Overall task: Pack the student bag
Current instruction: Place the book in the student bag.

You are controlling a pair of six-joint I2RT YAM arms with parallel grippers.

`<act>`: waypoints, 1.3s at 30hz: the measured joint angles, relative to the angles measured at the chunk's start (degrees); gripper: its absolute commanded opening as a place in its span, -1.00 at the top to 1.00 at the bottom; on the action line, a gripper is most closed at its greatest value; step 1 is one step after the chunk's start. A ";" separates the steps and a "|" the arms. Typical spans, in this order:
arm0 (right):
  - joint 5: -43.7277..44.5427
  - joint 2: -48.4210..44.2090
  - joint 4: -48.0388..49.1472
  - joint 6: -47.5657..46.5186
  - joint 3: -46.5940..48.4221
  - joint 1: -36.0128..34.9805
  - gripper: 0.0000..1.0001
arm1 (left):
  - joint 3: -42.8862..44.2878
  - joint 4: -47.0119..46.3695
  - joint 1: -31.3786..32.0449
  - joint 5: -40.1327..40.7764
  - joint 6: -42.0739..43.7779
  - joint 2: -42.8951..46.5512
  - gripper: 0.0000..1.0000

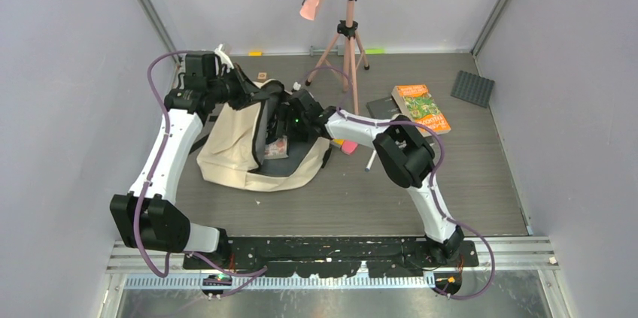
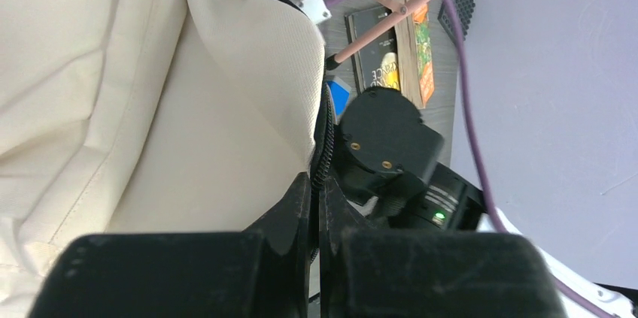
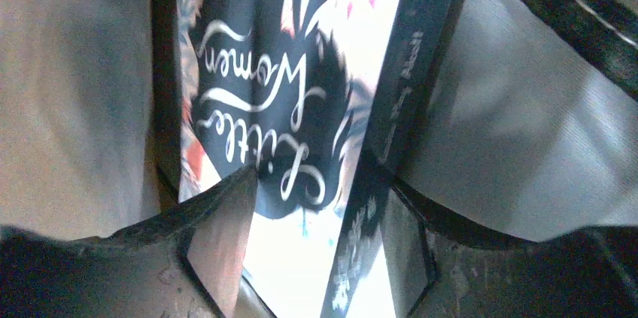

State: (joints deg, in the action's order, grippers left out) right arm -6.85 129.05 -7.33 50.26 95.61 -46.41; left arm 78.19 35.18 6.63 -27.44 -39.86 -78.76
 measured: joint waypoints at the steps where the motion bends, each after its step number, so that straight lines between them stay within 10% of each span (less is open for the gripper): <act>1: 0.04 -0.87 -1.51 -2.73 -0.04 0.00 -0.36 | 0.15 0.26 -0.02 0.20 0.22 0.00 1.00; 23: 15.45 -42.93 -29.14 -44.19 -9.35 6.58 -0.74 | -3.06 1.05 -1.07 3.48 2.60 3.28 1.00; 39: 32.72 -33.57 -33.53 -55.82 -15.87 25.16 -0.68 | -4.42 0.92 -1.09 3.89 2.91 3.61 1.00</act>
State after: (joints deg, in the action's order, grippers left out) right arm 25.87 95.48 -40.86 -5.56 79.75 -21.26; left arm 73.78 36.10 5.54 -23.55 -36.95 -75.16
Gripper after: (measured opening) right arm 0.856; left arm 0.029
